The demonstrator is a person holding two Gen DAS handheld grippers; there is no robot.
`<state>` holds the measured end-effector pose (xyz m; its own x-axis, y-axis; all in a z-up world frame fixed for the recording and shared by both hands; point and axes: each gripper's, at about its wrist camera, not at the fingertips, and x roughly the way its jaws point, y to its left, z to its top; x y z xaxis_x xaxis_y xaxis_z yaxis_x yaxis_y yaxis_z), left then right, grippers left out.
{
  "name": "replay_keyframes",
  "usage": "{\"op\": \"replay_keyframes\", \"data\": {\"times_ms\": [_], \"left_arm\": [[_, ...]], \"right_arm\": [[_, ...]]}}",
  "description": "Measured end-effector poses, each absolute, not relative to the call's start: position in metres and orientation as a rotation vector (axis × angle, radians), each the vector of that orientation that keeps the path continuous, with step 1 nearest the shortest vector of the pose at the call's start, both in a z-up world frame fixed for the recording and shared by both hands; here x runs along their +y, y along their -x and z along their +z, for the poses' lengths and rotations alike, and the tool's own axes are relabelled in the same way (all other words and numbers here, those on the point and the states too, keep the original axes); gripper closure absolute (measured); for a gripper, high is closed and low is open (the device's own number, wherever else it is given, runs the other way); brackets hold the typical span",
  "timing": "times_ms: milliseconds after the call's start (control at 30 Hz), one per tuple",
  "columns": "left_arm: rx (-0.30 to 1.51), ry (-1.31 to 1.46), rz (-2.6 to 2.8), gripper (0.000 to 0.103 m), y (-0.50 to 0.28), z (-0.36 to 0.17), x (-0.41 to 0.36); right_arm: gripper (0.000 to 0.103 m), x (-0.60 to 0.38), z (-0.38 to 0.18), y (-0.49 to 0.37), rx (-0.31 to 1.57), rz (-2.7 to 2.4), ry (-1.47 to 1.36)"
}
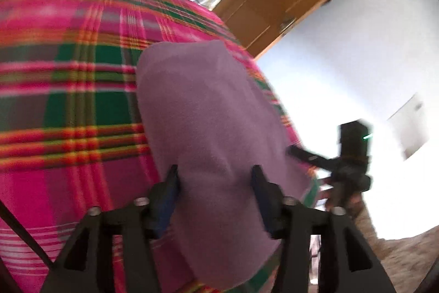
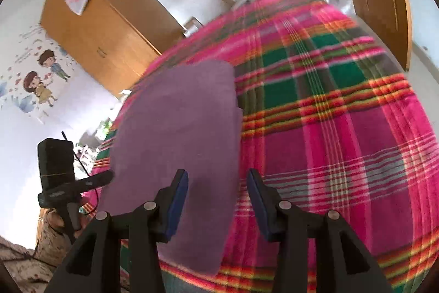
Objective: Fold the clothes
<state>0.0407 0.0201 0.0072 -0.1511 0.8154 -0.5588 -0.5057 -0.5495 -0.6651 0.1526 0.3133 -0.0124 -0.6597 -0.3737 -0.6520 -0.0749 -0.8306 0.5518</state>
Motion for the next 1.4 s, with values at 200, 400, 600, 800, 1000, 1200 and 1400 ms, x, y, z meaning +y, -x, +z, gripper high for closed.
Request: {"op": "replay_keyframes", "data": {"times_ms": [200,400,600,800,1000,1200,1400], "left_arm": [[-0.413,1.213,1.770,0.045,-0.031,0.002,0.024],[-0.473,1.273,1.675,0.045,-0.011,-0.005,0.019],[-0.618,1.349,1.588,0.045,0.006,-0.016,0.016],[-0.573,1.337,1.599,0.046,-0.001,-0.010,0.018],[-0.665,1.358,1.504,0.047,0.012,-0.019,0.007],[-0.610,1.415,1.486,0.051,0.025,-0.022,0.011],[-0.640,1.450,1.422,0.051,0.039,-0.030,0.024]], "right_arm": [[0.058,0.315,-0.016,-0.142,-0.815,-2.527,-1.211],[0.058,0.315,-0.018,-0.132,-0.826,-2.471,-1.211],[0.056,0.317,-0.020,-0.120,-0.873,-2.438,-1.191],[0.058,0.324,-0.022,-0.118,-0.887,-2.406,-1.188],[0.058,0.327,-0.020,-0.125,-0.856,-2.400,-1.213],[0.059,0.331,-0.019,-0.129,-0.828,-2.372,-1.256],[0.058,0.339,-0.024,-0.117,-0.878,-2.281,-1.255]]}}
